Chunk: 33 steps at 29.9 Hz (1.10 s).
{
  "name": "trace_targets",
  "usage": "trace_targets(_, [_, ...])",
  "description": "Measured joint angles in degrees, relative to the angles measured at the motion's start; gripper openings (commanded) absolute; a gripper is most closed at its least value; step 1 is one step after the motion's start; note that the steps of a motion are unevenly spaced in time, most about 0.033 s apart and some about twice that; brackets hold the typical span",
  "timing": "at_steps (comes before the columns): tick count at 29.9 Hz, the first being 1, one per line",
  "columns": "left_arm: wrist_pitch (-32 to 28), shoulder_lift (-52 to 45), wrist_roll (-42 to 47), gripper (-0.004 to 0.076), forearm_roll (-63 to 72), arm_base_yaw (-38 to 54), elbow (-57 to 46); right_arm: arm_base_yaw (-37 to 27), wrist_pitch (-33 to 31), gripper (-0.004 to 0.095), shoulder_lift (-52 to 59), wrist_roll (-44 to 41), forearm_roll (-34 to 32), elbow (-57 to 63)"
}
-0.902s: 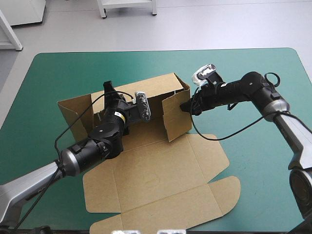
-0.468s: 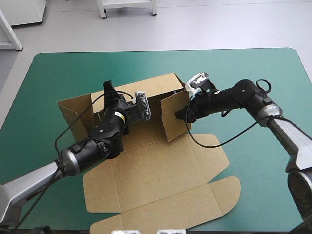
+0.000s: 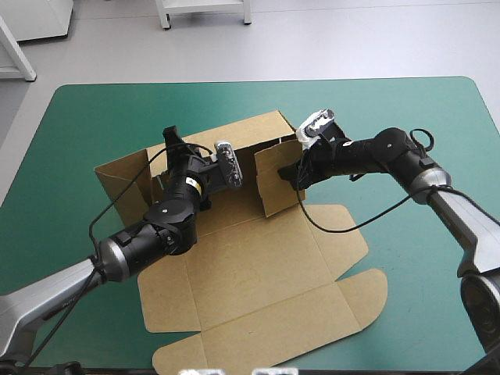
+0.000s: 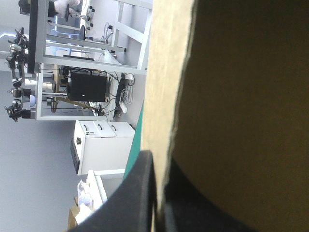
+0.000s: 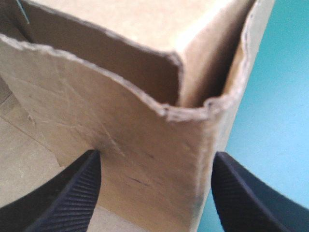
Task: Fold the box
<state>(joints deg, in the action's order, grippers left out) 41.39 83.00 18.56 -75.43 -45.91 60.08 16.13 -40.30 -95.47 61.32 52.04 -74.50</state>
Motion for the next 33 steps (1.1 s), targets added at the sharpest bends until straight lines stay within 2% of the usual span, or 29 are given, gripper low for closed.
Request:
trace_targets(5, [-0.3, 0.0, 1.4, -0.0008, -0.9, 0.0, 0.0, 0.6, 3.2, 0.0595, 0.0, 1.3, 1.2, 0.0])
trace_targets(13, [0.9, 0.0, 2.3, -0.0008, -1.5, 0.1, 0.0, 5.9, 14.5, 0.0581, -0.5, 6.2, 2.2, 0.1])
trace_targets(17, [0.6, 0.0, 2.3, -0.0008, -1.4, 0.1, 0.0, 6.7, 17.9, 0.0581, -2.0, 7.6, 3.5, 0.1])
trace_targets(21, [0.1, 0.0, 2.2, -0.0008, 0.1, 0.1, 0.0, 6.8, 19.4, 0.0554, -3.6, 13.2, 9.2, 0.1])
trace_targets(23, [0.1, 0.0, 2.0, -0.0008, 0.4, 0.1, 0.0, 6.8, 20.2, 0.0452, -4.2, 16.8, 12.7, 0.1])
trace_targets(28, [0.7, 0.0, 1.7, -0.0008, 0.7, 0.1, 0.0, 6.8, 22.4, 0.0011, -6.1, 25.2, 20.2, 0.1])
trace_targets(29, [0.7, 0.0, 1.7, -0.0008, 0.7, 0.1, 0.0, 6.8, 23.0, -0.0015, -6.4, 26.6, 21.2, 0.1])
trace_targets(33, [1.2, 0.0, 1.7, -0.0008, 0.9, 0.1, 0.0, 7.0, 24.7, -0.0013, -7.0, 28.1, 23.3, 0.0])
